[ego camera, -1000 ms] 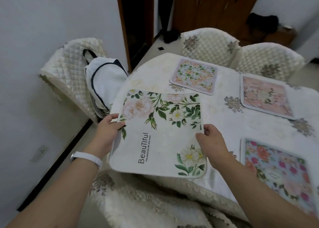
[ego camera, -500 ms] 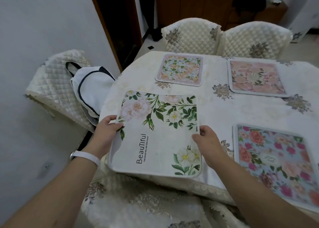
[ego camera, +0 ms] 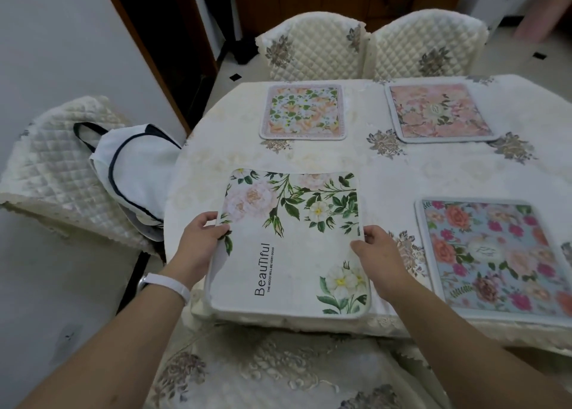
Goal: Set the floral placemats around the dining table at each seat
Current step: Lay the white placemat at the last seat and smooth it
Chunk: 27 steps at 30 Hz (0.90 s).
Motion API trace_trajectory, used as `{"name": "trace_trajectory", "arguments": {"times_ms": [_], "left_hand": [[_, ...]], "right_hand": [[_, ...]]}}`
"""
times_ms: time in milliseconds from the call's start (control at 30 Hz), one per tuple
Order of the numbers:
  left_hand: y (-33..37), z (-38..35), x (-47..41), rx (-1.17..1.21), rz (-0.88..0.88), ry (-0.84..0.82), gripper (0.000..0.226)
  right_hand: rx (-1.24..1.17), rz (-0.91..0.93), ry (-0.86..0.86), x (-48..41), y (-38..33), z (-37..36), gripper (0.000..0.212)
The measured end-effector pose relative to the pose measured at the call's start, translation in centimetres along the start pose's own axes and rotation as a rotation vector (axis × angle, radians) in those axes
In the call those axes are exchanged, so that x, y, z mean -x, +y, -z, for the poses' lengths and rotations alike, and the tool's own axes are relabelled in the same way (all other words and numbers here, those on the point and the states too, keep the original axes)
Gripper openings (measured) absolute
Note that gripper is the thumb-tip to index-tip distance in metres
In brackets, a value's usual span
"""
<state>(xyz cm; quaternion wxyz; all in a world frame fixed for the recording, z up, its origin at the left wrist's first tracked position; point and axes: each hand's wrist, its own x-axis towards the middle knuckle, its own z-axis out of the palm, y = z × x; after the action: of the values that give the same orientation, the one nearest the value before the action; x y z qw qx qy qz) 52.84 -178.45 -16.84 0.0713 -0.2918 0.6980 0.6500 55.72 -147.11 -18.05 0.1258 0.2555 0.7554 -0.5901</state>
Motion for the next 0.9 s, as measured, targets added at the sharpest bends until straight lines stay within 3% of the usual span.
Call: {"name": "trace_trajectory", "arguments": {"times_ms": [267, 600, 900], "left_hand": [[-1.1, -0.1, -4.2, -0.087, 0.017, -0.136, 0.019], [-2.0, -2.0, -8.6, -0.296, -0.035, -0.235, 0.017], [-6.0, -0.6, -9.5, -0.32, 0.23, -0.31, 0.026]], "right_hand": [[0.033, -0.062, 0.151, 1.4, 1.9, -2.6, 0.02], [0.008, -0.199, 0.183, 2.4, 5.8, -4.6, 0.014], [-0.018, -0.335, 0.237, 0.9, 8.3, -5.1, 0.014]]}}
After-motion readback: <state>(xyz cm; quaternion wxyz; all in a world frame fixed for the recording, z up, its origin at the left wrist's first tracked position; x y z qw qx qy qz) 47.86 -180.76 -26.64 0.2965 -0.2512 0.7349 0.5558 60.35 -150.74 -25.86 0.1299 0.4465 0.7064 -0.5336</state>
